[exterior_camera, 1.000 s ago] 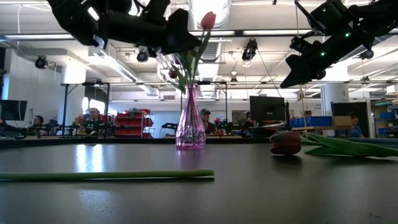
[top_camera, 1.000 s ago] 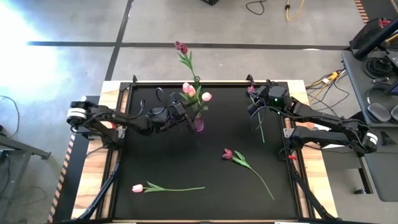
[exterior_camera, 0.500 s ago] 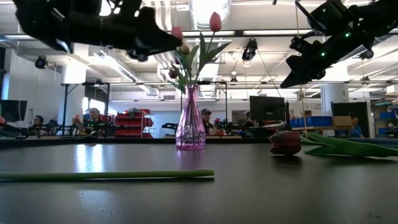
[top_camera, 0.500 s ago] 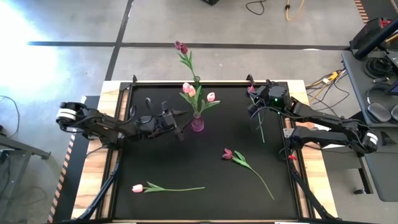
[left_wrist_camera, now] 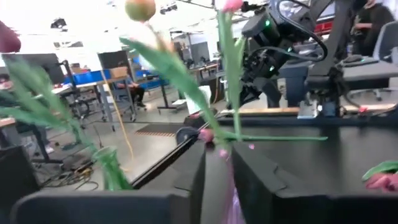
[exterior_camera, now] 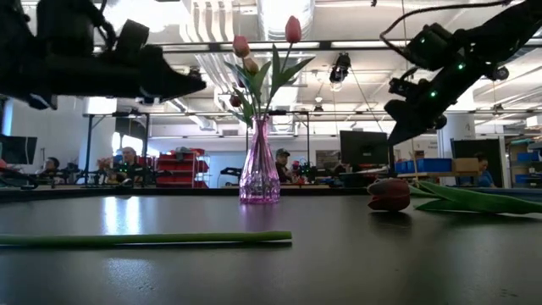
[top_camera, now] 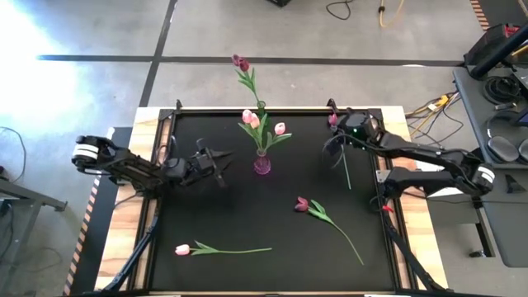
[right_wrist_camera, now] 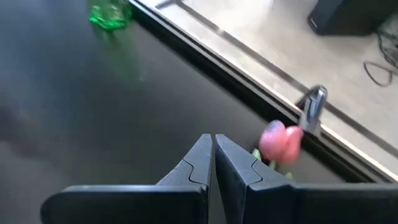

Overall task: Sort flowers into vase by color
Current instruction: Put the red flower into the green vase

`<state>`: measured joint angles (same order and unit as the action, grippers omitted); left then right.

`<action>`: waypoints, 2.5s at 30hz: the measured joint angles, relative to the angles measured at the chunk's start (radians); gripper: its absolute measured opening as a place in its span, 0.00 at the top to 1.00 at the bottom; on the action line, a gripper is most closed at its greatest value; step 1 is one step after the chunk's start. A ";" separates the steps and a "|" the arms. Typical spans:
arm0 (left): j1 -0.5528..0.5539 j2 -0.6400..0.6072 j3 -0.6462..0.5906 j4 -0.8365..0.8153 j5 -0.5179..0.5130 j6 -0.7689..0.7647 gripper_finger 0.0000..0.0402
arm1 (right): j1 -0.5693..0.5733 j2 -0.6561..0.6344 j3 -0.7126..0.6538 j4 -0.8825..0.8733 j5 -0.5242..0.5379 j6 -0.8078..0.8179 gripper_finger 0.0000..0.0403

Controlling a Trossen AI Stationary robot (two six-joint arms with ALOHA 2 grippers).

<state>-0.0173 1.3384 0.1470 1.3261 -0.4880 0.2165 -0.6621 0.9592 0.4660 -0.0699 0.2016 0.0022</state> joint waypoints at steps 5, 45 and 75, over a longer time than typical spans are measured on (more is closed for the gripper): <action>0.034 -0.003 -0.065 0.075 0.001 0.002 0.98 | -0.095 0.027 0.000 0.000 -0.115 0.043 0.97; 0.047 0.002 -0.064 0.042 0.002 -0.016 1.00 | -0.254 0.617 0.319 -0.222 -0.098 0.158 0.75; 0.047 0.002 -0.064 0.039 0.001 -0.020 1.00 | 0.031 0.146 0.322 0.154 -0.192 0.045 0.97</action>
<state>0.0296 1.3407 0.0826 1.3647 -0.4870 0.1963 -0.6309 1.1056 0.7876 0.0843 0.0094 0.0472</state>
